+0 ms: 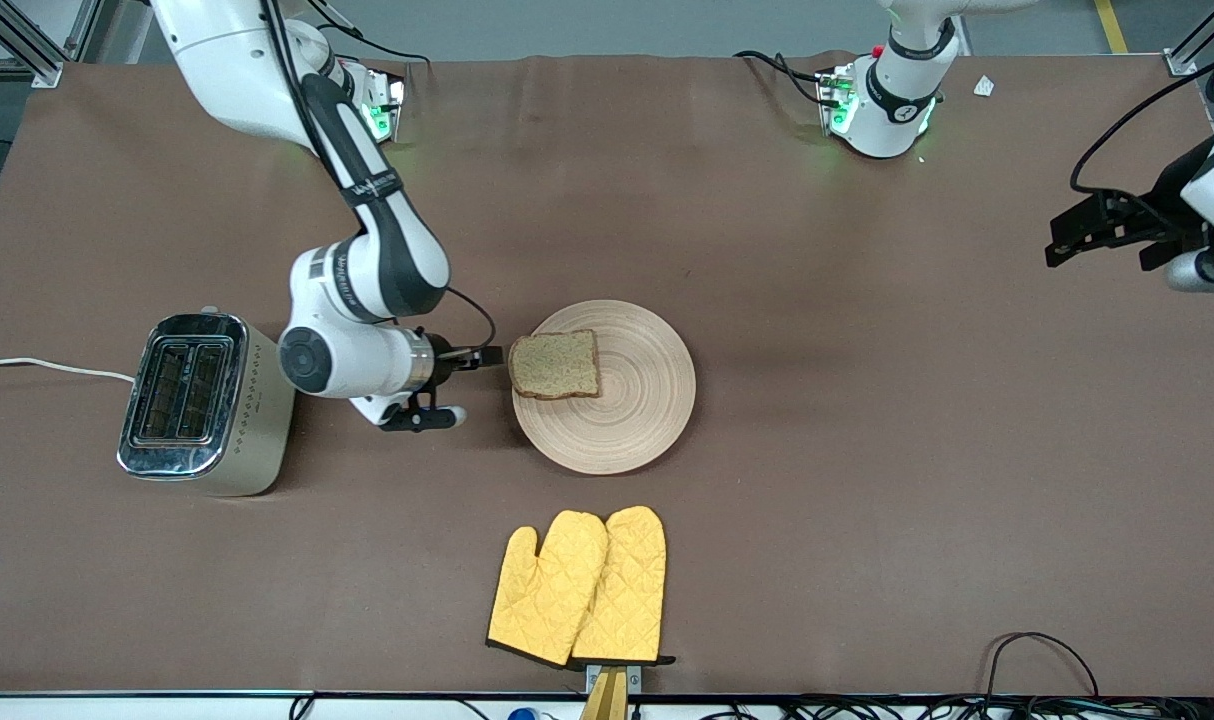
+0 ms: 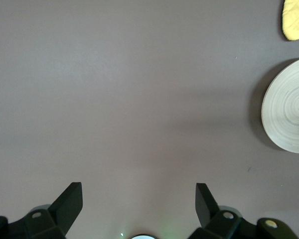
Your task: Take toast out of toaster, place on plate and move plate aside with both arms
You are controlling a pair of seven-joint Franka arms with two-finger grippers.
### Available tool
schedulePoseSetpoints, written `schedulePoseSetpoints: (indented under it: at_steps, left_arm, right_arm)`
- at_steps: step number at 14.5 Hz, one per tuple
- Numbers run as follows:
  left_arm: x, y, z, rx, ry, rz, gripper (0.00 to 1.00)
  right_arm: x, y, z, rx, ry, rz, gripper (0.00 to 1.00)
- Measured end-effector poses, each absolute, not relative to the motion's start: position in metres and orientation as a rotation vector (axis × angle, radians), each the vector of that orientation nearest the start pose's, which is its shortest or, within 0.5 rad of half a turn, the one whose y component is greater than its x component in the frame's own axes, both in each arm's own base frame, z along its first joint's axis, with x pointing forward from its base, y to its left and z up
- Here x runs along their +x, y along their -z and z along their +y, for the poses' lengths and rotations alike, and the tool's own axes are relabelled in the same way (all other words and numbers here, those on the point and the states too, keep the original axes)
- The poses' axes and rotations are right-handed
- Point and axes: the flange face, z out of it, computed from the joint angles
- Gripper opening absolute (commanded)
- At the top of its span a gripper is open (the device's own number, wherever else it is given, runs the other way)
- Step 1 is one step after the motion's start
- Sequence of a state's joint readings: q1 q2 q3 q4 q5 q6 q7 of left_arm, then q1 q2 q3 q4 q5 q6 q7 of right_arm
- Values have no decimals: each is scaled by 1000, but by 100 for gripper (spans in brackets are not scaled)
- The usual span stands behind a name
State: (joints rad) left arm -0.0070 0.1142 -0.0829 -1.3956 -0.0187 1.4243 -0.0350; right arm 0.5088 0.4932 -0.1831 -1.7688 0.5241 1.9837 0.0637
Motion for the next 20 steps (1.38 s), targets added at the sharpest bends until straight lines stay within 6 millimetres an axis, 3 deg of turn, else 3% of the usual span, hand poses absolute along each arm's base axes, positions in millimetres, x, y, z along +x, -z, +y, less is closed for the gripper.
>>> schedulePoseSetpoints:
  at_steps: [4,6,7,10,13,16,17,20]
  left_arm:
    - [616,-561,-53,-3304,-231,57,100]
    - [636,-525,-59,-3425,-273,26,100]
    - [646,-506,-63,-3486,-292,25,93]
    - [673,-445,-86,-3624,-218,349,94]
    - [692,-380,-112,-3735,-168,493,80]
    - [696,-322,-153,-3815,-189,545,78]
    - [694,-305,-168,-3841,-223,547,73]
    - [680,-255,-198,-3891,-365,531,60]
  right_arm:
    - [626,-352,137,-2845,-511,83,100]
    - [640,-385,99,-2936,-463,84,100]
    - [645,-398,85,-2966,-436,86,100]
    - [649,-451,56,-3015,-463,81,100]
    - [642,-519,35,-3024,-435,93,100]
    - [613,-593,28,-3032,-360,72,100]
    - [598,-613,24,-3056,-351,69,100]
    - [564,-651,13,-3111,-313,67,100]
